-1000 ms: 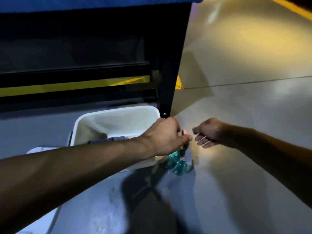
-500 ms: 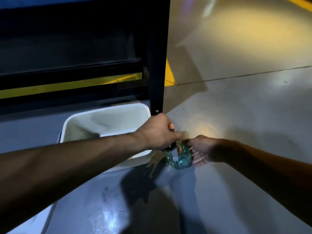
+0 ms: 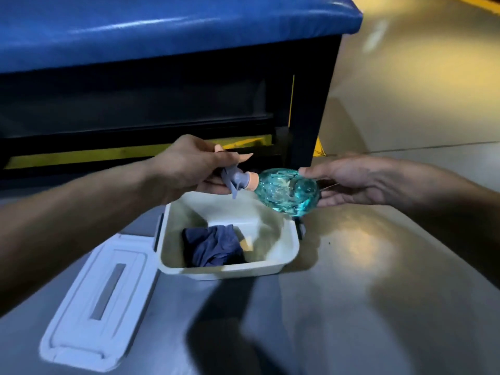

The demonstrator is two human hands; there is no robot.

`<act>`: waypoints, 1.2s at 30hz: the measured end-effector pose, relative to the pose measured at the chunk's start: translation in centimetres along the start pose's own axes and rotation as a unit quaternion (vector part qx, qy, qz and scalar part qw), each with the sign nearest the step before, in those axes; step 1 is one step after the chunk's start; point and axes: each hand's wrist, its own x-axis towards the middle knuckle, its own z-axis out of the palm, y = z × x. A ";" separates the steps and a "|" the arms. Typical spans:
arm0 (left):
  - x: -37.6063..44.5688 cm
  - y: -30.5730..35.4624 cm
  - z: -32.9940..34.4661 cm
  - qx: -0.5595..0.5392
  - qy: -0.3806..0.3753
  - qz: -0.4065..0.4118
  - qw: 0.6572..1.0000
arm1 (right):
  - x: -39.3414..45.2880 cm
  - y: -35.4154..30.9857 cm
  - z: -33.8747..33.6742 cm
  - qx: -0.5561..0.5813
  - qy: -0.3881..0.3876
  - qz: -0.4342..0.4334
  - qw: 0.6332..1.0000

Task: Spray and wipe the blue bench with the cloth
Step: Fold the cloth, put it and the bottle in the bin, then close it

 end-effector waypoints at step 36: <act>6.2 -15.4 -1.9 0.412 -0.023 -0.142 0.900 | 5.4 2.4 12.9 -0.210 0.034 0.027 0.977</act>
